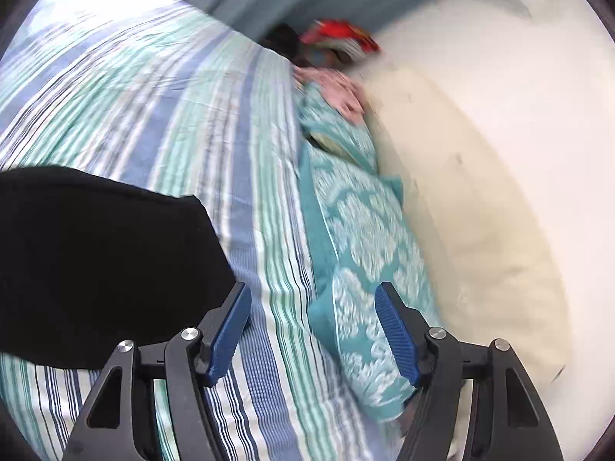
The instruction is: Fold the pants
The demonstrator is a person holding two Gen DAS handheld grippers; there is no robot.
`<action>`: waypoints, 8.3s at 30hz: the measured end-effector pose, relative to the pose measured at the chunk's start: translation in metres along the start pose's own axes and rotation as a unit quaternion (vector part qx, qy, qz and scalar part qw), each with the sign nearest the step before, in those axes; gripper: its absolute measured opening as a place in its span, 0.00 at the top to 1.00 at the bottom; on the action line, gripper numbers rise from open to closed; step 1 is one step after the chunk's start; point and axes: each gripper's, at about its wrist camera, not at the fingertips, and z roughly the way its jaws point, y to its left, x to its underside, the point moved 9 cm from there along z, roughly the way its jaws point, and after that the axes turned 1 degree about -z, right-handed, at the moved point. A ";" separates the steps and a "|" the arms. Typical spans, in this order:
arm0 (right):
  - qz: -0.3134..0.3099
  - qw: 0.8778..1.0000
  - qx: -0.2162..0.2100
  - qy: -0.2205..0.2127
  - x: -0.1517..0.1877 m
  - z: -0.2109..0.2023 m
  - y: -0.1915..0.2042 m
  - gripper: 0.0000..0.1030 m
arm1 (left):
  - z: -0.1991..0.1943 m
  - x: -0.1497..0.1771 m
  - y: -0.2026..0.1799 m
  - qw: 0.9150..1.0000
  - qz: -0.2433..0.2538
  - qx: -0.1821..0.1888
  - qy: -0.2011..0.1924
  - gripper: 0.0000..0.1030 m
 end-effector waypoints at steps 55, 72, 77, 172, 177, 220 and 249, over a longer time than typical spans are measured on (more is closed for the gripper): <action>0.287 0.870 -0.400 0.013 0.269 -0.144 0.139 0.15 | 0.198 -0.127 0.114 0.980 -0.193 -0.039 -0.013 0.01; 0.479 0.816 -0.322 0.031 0.346 -0.090 0.039 0.27 | 0.159 -0.040 0.017 0.992 -0.125 0.019 0.012 0.01; 0.392 0.832 -0.393 0.010 0.320 -0.163 0.093 0.24 | 0.170 0.005 0.034 0.988 -0.150 0.025 0.039 0.00; 0.182 0.921 -0.334 -0.079 0.047 -0.011 0.095 0.95 | 0.308 -0.182 0.124 0.972 -0.220 -0.064 -0.052 0.01; 0.294 0.916 -0.273 -0.016 0.225 -0.068 0.045 0.95 | 0.307 -0.185 0.123 0.974 -0.210 -0.077 -0.039 0.01; 0.507 0.770 -0.387 0.011 0.284 -0.116 0.077 0.92 | 0.171 -0.101 0.092 0.982 -0.173 0.071 -0.023 0.01; 0.419 0.770 -0.479 -0.043 0.249 -0.178 0.003 0.93 | 0.133 -0.218 0.105 0.900 -0.323 0.284 -0.062 0.92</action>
